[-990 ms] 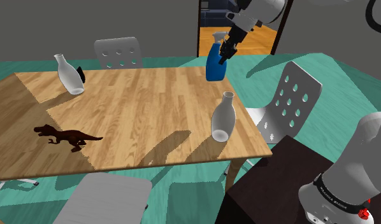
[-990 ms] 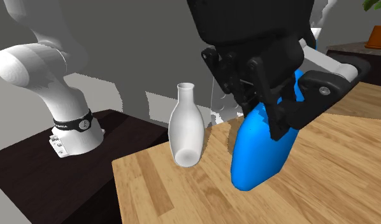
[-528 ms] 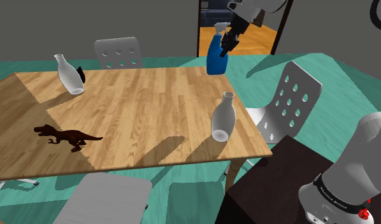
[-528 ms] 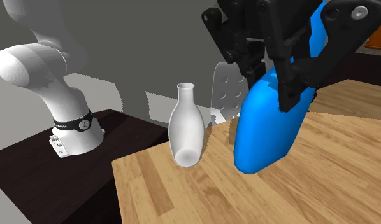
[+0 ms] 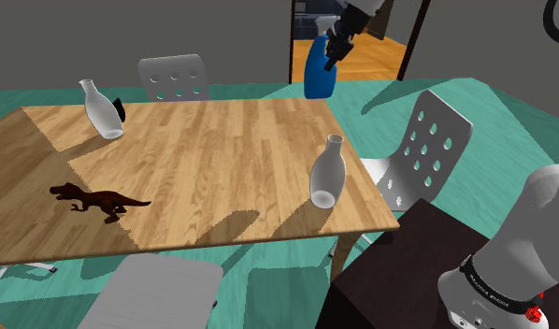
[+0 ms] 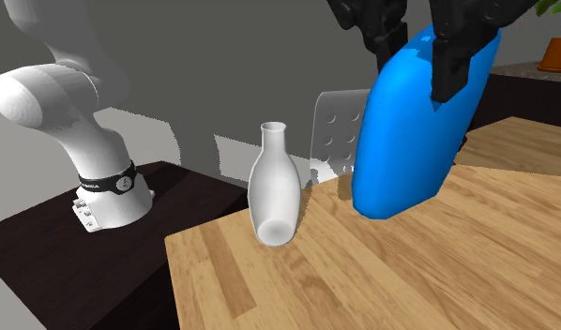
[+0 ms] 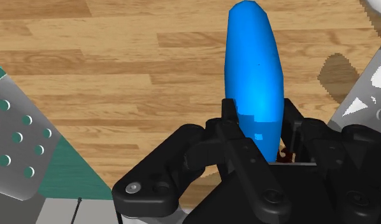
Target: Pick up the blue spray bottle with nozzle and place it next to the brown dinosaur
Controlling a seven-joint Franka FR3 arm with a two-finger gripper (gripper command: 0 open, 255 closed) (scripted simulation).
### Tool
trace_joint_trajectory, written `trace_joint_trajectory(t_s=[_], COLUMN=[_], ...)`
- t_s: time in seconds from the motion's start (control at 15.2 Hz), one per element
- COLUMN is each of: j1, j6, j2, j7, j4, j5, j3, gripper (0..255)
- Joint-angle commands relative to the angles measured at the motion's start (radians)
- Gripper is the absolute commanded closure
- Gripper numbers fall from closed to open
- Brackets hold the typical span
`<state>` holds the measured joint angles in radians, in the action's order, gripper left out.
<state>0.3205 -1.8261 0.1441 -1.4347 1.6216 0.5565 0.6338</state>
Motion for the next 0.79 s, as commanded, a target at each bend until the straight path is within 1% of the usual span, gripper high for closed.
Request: trace_joint_trajectory(t_s=[0.0, 0.53, 0.73], j1=[-0.003, -0.020, 0.039], j6=[0.025, 0.125, 0.072], j2=[0.002, 0.021, -0.019], j7=[0.010, 0.047, 0.116], j4=[-0.028, -0.149, -0.101], j5=[-0.002, 0.001, -0.032], j3=[0.002, 0.008, -0.021], gripper=[255, 255, 255])
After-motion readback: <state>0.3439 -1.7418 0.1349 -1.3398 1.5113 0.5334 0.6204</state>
